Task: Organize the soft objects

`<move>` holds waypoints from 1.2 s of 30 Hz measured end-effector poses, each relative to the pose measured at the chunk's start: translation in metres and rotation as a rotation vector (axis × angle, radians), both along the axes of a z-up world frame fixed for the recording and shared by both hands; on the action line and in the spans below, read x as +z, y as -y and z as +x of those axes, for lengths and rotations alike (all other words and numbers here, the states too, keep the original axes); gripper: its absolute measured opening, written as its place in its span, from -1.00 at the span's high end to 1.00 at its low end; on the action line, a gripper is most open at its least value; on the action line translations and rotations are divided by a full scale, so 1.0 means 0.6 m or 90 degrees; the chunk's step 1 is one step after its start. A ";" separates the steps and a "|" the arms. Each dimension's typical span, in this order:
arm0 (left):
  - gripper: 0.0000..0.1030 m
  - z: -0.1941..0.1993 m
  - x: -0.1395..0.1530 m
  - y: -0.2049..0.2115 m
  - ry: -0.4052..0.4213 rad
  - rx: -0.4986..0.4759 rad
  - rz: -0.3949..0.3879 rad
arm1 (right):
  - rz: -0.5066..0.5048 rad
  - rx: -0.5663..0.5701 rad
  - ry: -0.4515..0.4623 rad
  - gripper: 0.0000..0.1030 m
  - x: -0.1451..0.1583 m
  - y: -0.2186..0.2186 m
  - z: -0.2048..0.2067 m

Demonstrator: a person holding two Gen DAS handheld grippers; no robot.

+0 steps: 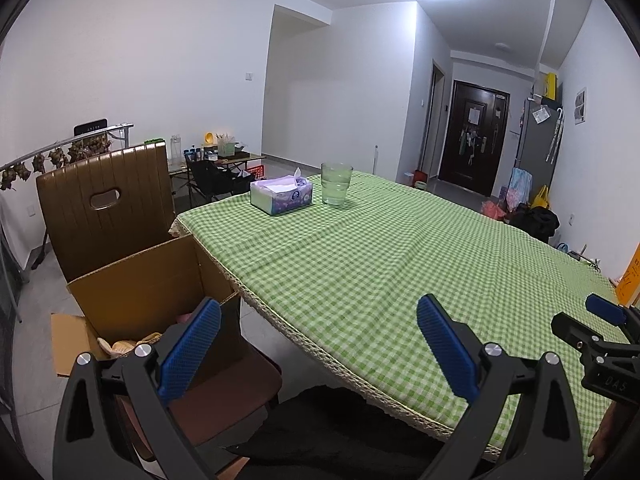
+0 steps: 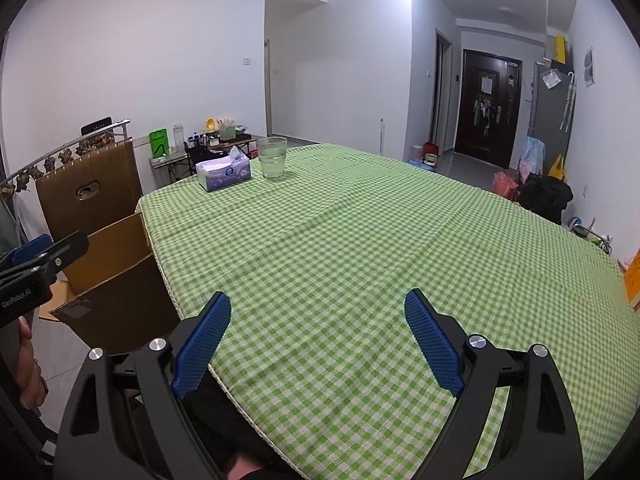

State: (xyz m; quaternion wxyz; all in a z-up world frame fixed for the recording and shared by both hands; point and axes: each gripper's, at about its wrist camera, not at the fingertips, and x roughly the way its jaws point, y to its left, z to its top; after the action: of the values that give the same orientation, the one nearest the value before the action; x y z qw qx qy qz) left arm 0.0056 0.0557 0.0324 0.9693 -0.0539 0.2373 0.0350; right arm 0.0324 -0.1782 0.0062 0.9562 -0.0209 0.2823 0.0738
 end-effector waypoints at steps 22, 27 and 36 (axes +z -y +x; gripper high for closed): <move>-0.85 0.003 0.002 0.004 0.005 0.001 0.006 | 0.022 -0.006 -0.008 -0.65 -0.002 0.010 0.005; -0.85 0.002 0.002 0.003 0.004 0.002 0.005 | 0.020 -0.003 -0.007 -0.65 0.000 0.010 0.004; -0.85 0.002 0.002 0.002 0.003 0.002 0.006 | 0.020 -0.004 -0.008 -0.65 -0.001 0.013 0.004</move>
State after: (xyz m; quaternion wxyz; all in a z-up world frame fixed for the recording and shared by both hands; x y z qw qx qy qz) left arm 0.0068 0.0543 0.0333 0.9700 -0.0500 0.2348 0.0377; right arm 0.0348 -0.1861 0.0055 0.9549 -0.0046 0.2871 0.0754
